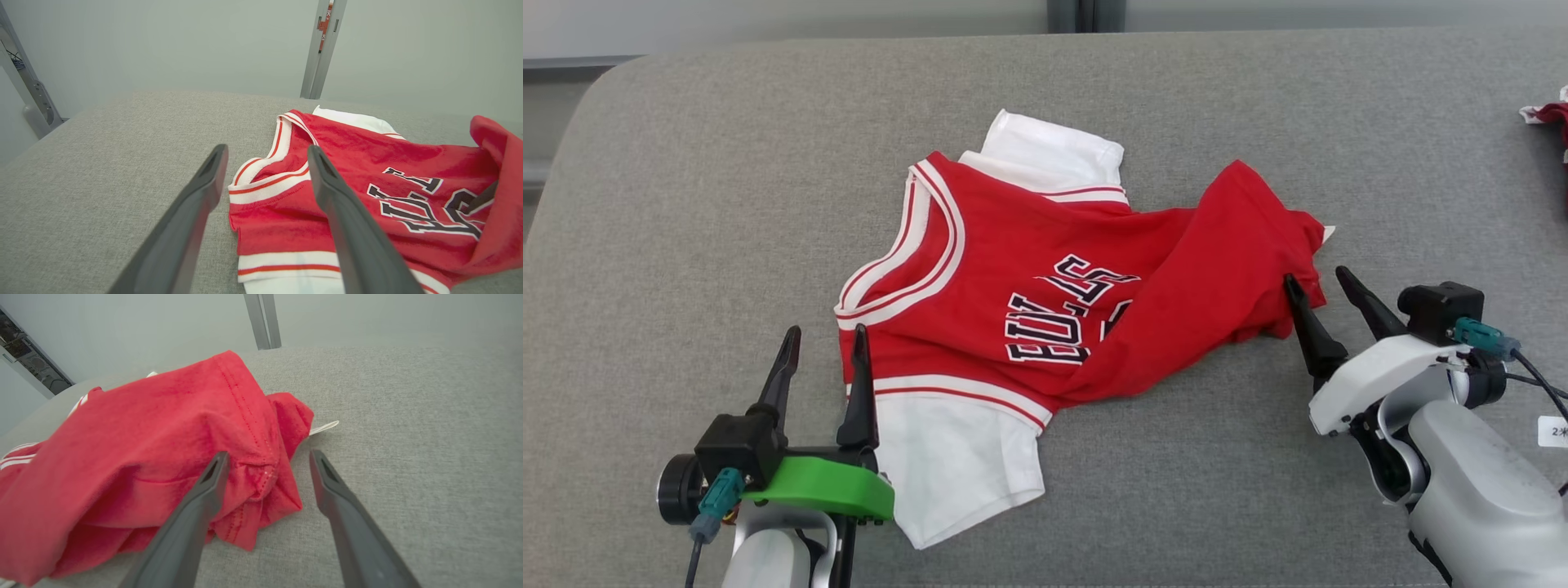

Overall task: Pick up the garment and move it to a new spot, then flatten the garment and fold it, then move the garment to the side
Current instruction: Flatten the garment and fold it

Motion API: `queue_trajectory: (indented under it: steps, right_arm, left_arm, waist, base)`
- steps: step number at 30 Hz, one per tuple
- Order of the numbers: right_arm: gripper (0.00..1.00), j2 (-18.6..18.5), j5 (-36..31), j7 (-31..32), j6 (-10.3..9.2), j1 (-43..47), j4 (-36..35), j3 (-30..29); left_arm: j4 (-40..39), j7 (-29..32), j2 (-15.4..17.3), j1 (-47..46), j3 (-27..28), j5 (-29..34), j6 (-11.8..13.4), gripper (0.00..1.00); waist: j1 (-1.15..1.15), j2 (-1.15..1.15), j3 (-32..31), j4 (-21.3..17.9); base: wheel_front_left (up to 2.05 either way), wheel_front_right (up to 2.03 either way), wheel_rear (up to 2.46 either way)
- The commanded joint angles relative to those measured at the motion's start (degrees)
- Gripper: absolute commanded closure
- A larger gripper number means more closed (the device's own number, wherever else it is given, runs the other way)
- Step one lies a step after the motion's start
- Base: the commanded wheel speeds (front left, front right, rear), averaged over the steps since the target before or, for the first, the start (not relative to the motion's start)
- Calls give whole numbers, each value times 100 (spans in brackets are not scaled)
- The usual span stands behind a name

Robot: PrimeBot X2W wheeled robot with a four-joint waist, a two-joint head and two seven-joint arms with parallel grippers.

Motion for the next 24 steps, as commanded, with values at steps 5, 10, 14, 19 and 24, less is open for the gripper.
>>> queue_trajectory:
  steps: [5,10,14,19,24]
  right_arm:
    - [100,-3,294,-16,0,-128,121,142]
    - [100,-45,259,-16,0,109,-247,32]
    - [100,-106,43,-16,1,496,-881,-193]
    - [100,-191,-112,-16,0,1200,-1782,-665]
    - [100,-317,-144,15,0,2216,-2397,-1239]
  left_arm:
    - [-26,-1,16,-44,19,-36,63,0]
    - [4,-1,16,74,65,-8,91,0]
    - [18,-1,16,130,111,35,65,0]
    - [8,0,17,224,162,78,54,0]
    - [10,-1,18,306,199,72,47,0]
  waist:
    - [0,0,87,93]
    - [0,0,-34,-45]
    - [0,0,-154,-212]
    - [0,0,-257,-413]
    - [0,0,-317,-593]
  base:
    - [0,0,0]
    - [0,0,0]
    - [0,0,0]
    - [0,0,0]
    - [0,0,0]
